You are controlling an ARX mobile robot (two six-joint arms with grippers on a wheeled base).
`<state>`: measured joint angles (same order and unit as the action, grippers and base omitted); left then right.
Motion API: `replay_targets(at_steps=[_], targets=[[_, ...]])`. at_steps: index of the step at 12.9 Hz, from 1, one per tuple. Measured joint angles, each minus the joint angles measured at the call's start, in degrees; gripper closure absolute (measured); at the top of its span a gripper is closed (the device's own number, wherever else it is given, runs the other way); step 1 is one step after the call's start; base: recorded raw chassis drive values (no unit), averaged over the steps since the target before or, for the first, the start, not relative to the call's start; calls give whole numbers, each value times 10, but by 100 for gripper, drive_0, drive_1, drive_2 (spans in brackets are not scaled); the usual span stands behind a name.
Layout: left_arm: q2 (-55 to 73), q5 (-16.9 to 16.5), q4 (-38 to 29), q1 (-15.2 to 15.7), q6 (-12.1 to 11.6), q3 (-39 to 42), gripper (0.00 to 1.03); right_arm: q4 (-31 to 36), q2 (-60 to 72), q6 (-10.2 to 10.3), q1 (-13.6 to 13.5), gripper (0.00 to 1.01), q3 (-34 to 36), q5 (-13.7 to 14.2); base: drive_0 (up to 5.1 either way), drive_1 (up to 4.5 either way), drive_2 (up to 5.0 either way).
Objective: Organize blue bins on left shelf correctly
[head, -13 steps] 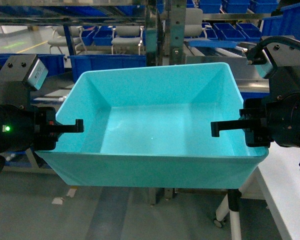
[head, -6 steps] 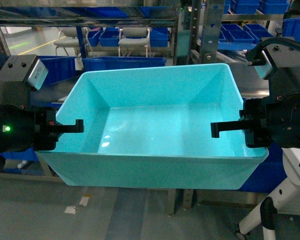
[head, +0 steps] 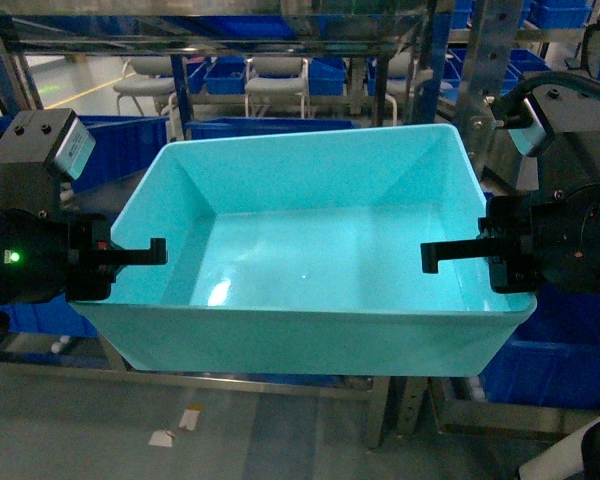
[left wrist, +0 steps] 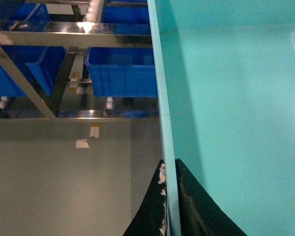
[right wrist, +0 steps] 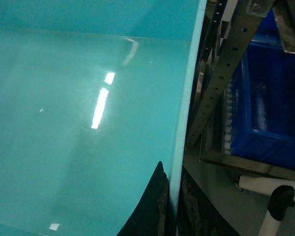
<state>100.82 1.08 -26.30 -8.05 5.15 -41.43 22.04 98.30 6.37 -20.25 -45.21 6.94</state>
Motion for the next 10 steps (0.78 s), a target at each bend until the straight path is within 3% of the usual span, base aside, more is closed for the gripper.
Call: replay_targets(at_steps=[7,10], targets=[[0,0,0,0,0,0,101,-1,0,0,0,99,0,-1,-407,453,-46],[0,0,2,3,0,0,101,0,0,0,-4,99,0,-2,-16,370,-401]])
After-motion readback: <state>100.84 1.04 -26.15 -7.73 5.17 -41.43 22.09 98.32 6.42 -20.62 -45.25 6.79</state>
